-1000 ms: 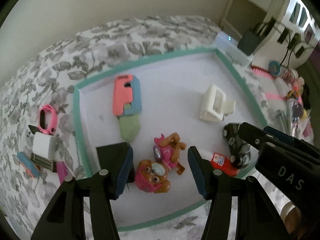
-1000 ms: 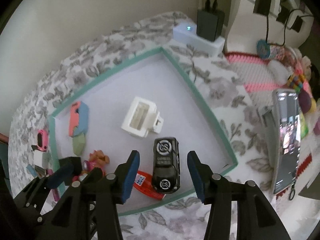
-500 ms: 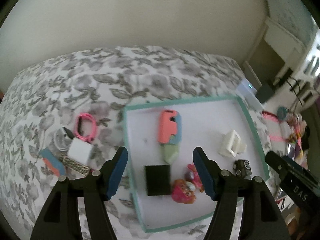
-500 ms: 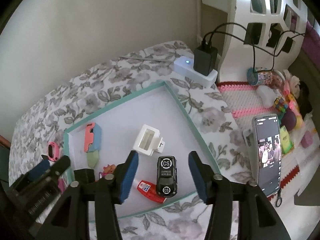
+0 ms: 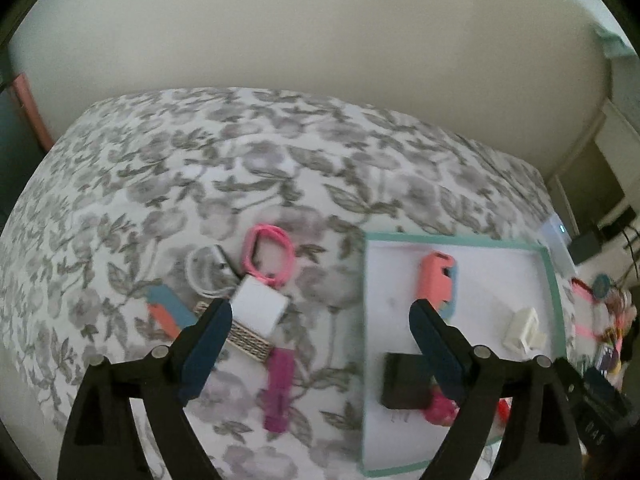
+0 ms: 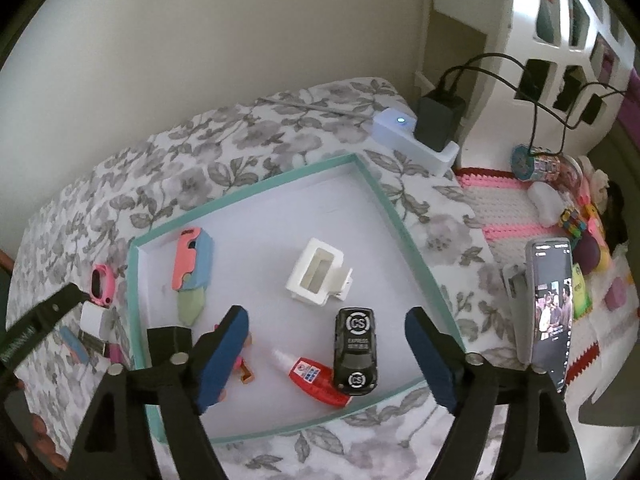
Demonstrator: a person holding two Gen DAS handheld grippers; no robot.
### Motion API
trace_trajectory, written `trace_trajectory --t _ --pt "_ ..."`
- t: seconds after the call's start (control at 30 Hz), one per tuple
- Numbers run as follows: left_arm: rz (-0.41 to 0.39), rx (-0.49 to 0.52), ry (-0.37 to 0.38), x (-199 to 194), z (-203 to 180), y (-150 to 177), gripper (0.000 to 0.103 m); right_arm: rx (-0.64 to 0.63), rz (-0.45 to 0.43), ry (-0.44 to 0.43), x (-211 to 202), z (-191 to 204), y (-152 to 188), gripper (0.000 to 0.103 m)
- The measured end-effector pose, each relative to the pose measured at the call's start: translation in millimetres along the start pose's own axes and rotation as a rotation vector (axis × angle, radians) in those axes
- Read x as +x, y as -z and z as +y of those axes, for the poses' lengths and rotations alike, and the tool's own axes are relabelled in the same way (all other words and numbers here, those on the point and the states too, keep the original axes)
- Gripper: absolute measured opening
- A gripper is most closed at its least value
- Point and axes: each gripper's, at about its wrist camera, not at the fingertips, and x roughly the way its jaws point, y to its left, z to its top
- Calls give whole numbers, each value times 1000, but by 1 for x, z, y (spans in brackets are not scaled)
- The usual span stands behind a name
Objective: Organize rigid objects
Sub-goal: 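Move both tools back over the remaining objects beside the tray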
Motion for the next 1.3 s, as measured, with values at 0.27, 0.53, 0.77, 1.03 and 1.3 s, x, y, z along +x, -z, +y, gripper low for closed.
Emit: trace_trajectory --t 0.27,0.53,0.77,1.03,1.3 --pt "-24 -121 -89 0 56 -5 91 -80 3 3 5 32 4 102" --pt "-28 -240 -172 3 123 -3 93 -147 3 -25 7 72 11 103" --pt "-54 -311 -194 -1 167 0 93 -209 20 -100 10 118 20 103" --pt "-31 -322 -186 7 193 0 93 -272 53 -190 17 169 35 103" --pt "66 -284 -120 33 192 1 93 -346 111 -231 35 211 55 103"
